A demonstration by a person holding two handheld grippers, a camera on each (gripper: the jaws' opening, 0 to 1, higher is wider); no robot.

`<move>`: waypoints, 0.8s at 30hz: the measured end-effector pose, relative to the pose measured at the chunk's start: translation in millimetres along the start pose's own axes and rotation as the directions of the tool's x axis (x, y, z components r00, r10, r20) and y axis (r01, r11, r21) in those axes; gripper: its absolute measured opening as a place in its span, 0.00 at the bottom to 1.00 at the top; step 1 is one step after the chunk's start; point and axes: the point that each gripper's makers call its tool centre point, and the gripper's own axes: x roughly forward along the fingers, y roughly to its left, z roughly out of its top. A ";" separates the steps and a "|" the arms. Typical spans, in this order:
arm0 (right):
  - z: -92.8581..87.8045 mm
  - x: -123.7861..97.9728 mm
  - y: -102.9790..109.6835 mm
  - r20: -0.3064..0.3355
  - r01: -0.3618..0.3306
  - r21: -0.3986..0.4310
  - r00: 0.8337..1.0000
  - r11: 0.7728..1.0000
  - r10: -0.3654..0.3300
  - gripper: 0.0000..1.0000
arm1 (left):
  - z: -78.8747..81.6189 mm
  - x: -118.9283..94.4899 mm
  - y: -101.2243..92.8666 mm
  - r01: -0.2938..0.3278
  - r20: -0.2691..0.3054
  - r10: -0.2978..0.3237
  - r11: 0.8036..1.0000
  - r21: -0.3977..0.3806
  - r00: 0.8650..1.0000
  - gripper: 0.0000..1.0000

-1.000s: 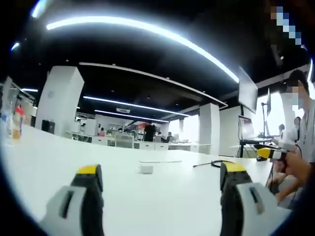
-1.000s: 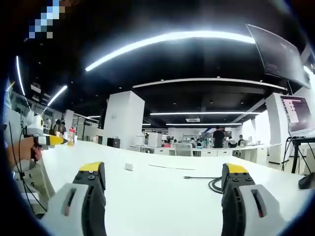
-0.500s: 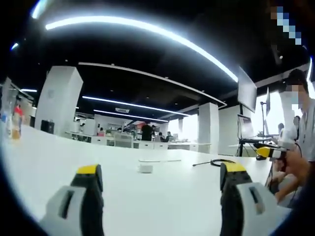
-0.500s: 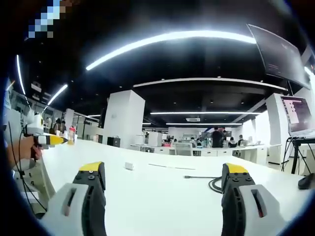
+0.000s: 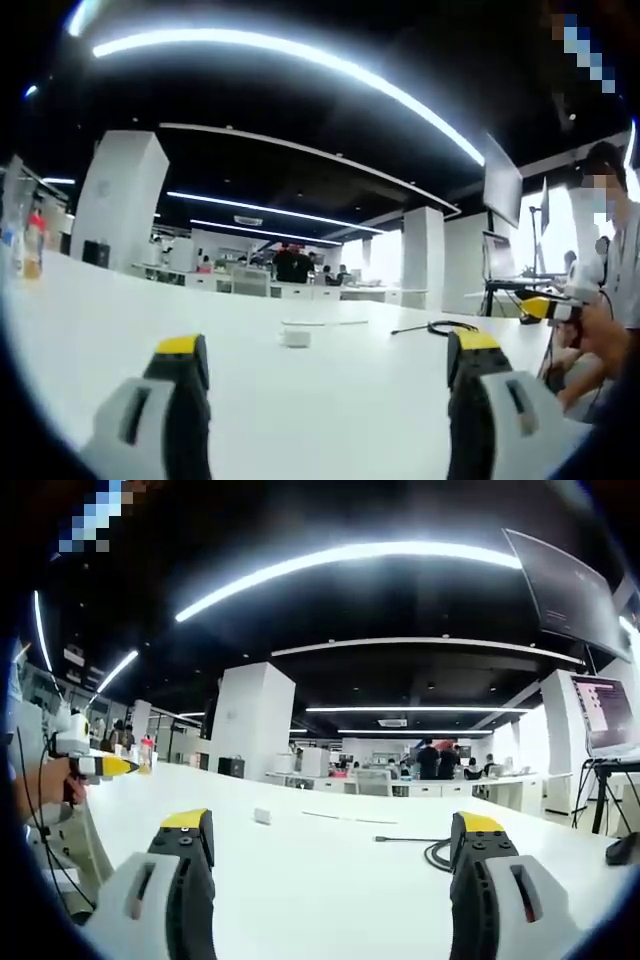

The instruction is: Plug the desk Type‑C cable into the charger adapter.

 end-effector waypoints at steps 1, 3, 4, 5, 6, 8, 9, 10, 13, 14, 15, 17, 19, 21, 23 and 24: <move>-0.4 0.1 -0.1 -0.001 0.000 0.000 1.000 1.000 0.000 1.00 | -1.4 0.3 -0.4 0.002 -0.004 -0.003 1.000 -0.003 1.000 0.99; -0.7 0.3 0.0 -0.002 -0.001 0.000 1.000 1.000 0.001 1.00 | -3.0 1.0 -0.4 0.005 -0.009 -0.006 1.000 -0.004 1.000 0.99; -0.9 0.5 -0.3 -0.003 0.000 -0.002 1.000 1.000 0.000 1.00 | -3.7 1.1 -0.3 0.006 -0.010 -0.006 1.000 -0.003 1.000 0.99; -1.1 0.6 -0.5 -0.003 0.000 -0.005 1.000 1.000 0.000 1.00 | -5.1 1.5 0.0 0.006 -0.011 -0.006 1.000 -0.006 1.000 0.99; -1.3 0.8 -0.8 -0.003 0.000 -0.007 1.000 1.000 0.000 1.00 | -6.5 1.9 0.3 0.006 -0.013 -0.007 1.000 -0.010 1.000 0.99; -1.9 1.2 -1.3 -0.005 0.001 -0.010 1.000 1.000 -0.001 1.00 | -8.6 2.6 0.2 0.008 -0.015 -0.008 1.000 -0.016 1.000 0.99; -2.2 1.5 -1.4 -0.005 0.000 -0.009 1.000 1.000 0.000 1.00 | -9.0 2.8 -0.3 0.010 -0.015 -0.010 1.000 -0.017 1.000 0.99; -2.5 1.7 -1.5 -0.006 -0.002 -0.008 1.000 1.000 0.002 1.00 | -9.3 2.8 -0.2 0.010 -0.015 -0.011 1.000 -0.015 1.000 0.99; -2.4 1.9 -1.9 -0.004 -0.002 -0.009 1.000 1.000 0.002 1.00 | -8.7 3.2 0.0 0.014 -0.014 -0.014 1.000 -0.010 1.000 0.99; -2.4 2.1 -1.8 -0.004 -0.003 -0.009 1.000 1.000 0.003 1.00 | -7.7 3.5 0.0 0.015 -0.010 -0.015 1.000 -0.007 1.000 0.99; -2.3 2.5 -1.9 -0.003 -0.003 -0.007 1.000 1.000 0.003 1.00 | -7.1 3.9 -0.4 0.019 -0.007 -0.019 1.000 -0.005 1.000 0.99; -2.5 3.1 -1.6 -0.002 -0.005 -0.007 1.000 1.000 0.005 1.00 | -5.0 4.6 -1.6 0.026 0.005 -0.026 1.000 0.001 1.000 0.98; -3.4 3.9 -1.1 -0.004 -0.008 -0.007 1.000 1.000 0.007 1.00 | -3.3 5.2 -1.6 0.029 0.018 -0.029 1.000 0.006 0.999 0.96; -4.2 4.4 -0.5 -0.007 -0.010 -0.007 1.000 1.000 0.010 1.00 | -4.6 7.2 -0.6 0.032 0.015 -0.032 0.999 0.009 0.999 0.96; -4.2 4.8 0.6 -0.007 -0.015 -0.005 1.000 1.000 0.015 1.00 | -5.0 10.4 -1.1 0.046 0.009 -0.046 0.999 0.025 0.999 0.96; -4.1 5.0 0.9 -0.006 -0.016 -0.006 1.000 1.000 0.016 1.00 | -4.7 11.7 -1.2 0.050 0.008 -0.050 0.998 0.030 0.999 0.96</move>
